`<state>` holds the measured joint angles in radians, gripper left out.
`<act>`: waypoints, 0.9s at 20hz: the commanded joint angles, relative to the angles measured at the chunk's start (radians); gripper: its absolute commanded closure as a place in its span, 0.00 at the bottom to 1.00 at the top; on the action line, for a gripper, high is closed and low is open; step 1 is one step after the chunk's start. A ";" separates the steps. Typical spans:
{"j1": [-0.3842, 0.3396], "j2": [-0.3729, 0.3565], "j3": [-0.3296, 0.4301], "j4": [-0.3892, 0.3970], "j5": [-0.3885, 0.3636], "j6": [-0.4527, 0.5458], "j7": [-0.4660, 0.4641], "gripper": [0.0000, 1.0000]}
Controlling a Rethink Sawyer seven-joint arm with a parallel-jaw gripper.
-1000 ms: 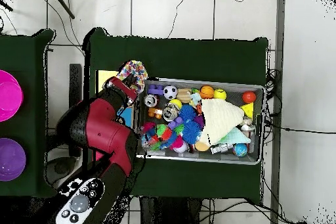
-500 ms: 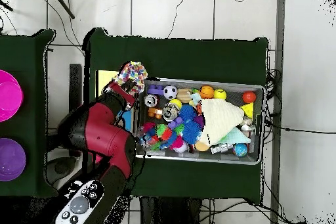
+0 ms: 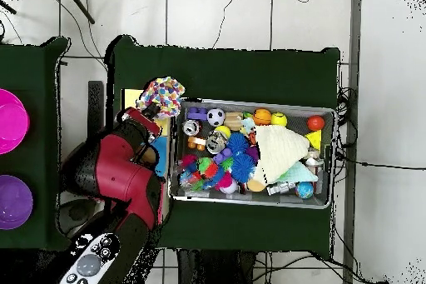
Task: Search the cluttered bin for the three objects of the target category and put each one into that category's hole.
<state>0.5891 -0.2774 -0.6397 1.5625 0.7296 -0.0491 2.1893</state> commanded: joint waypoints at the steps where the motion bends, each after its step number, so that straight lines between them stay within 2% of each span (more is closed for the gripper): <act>1: -0.015 0.012 0.137 0.048 0.050 0.044 0.239 1.00; 9: 0.045 0.064 0.071 -0.002 0.141 0.122 0.269 1.00; 11: 0.040 0.073 0.081 -0.002 0.154 0.104 0.261 1.00; 15: -0.035 0.023 0.197 0.032 0.118 0.040 0.234 1.00; 18: -0.038 0.022 0.204 0.032 0.119 0.046 0.232 1.00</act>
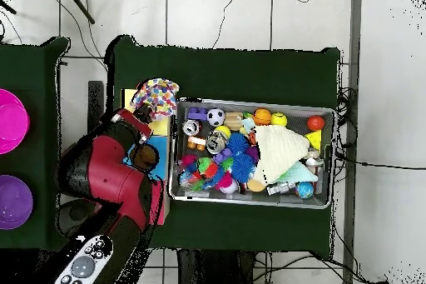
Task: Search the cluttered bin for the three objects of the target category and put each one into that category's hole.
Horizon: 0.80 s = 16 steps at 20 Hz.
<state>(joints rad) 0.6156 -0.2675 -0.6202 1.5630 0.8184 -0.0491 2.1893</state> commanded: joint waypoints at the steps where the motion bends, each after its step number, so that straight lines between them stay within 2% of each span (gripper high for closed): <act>1: -0.063 0.018 0.182 0.027 0.032 0.045 0.231 1.00; 4: -0.080 0.031 0.199 0.018 0.026 0.021 0.229 1.00; 7: -0.057 0.088 0.146 -0.024 0.081 0.075 0.244 1.00; 10: -0.093 0.105 0.186 -0.038 0.088 0.068 0.243 1.00; 14: -0.192 0.050 0.329 0.006 0.016 0.010 0.215 1.00; 16: -0.209 0.033 0.354 0.019 0.004 0.012 0.207 1.00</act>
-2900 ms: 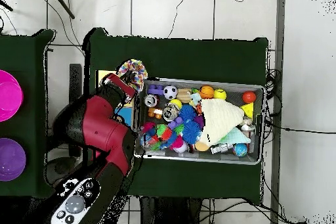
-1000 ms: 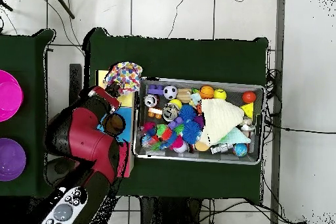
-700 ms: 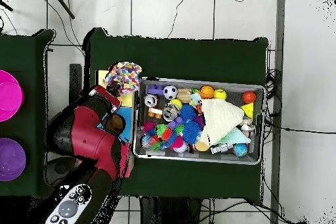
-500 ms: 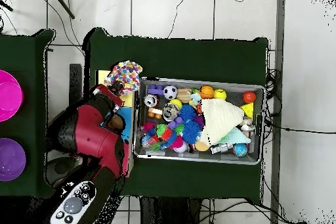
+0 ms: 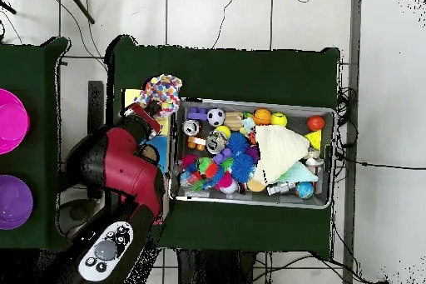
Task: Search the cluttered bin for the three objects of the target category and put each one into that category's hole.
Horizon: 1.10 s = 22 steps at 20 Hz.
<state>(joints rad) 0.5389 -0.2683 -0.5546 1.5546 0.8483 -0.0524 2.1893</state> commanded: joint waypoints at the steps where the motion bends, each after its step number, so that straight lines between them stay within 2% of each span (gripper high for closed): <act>1: -0.130 0.035 0.288 0.027 -0.022 0.021 0.206 1.00; 6: -0.103 0.060 0.264 0.002 0.022 0.057 0.217 1.00; 13: -0.116 0.085 0.286 -0.028 0.038 0.050 0.225 1.00; 16: -0.107 0.087 0.274 -0.030 0.048 0.064 0.227 1.00; 20: -0.085 0.073 0.240 -0.016 0.058 0.112 0.230 1.00; 22: -0.051 0.067 0.183 -0.006 0.064 0.165 0.236 1.00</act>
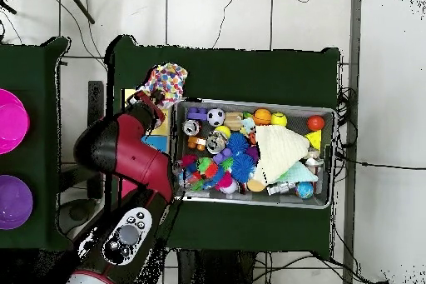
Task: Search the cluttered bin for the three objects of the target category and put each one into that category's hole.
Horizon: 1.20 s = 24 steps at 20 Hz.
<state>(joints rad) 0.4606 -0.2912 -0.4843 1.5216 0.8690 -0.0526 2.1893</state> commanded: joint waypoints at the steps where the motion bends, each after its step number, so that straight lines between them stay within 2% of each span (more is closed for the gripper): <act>1: 0.052 0.088 0.068 0.030 0.042 0.205 0.241 1.00; 5: 0.087 0.020 -0.020 0.074 -0.006 0.348 0.246 1.00; 8: 0.095 -0.021 -0.059 0.098 -0.036 0.408 0.235 1.00; 17: 0.093 -0.100 -0.100 0.136 -0.070 0.481 0.203 1.00; 24: 0.077 -0.081 -0.069 0.126 -0.070 0.442 0.212 1.00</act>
<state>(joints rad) 0.5748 -0.3884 -0.6322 1.5809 0.8305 0.3377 2.1893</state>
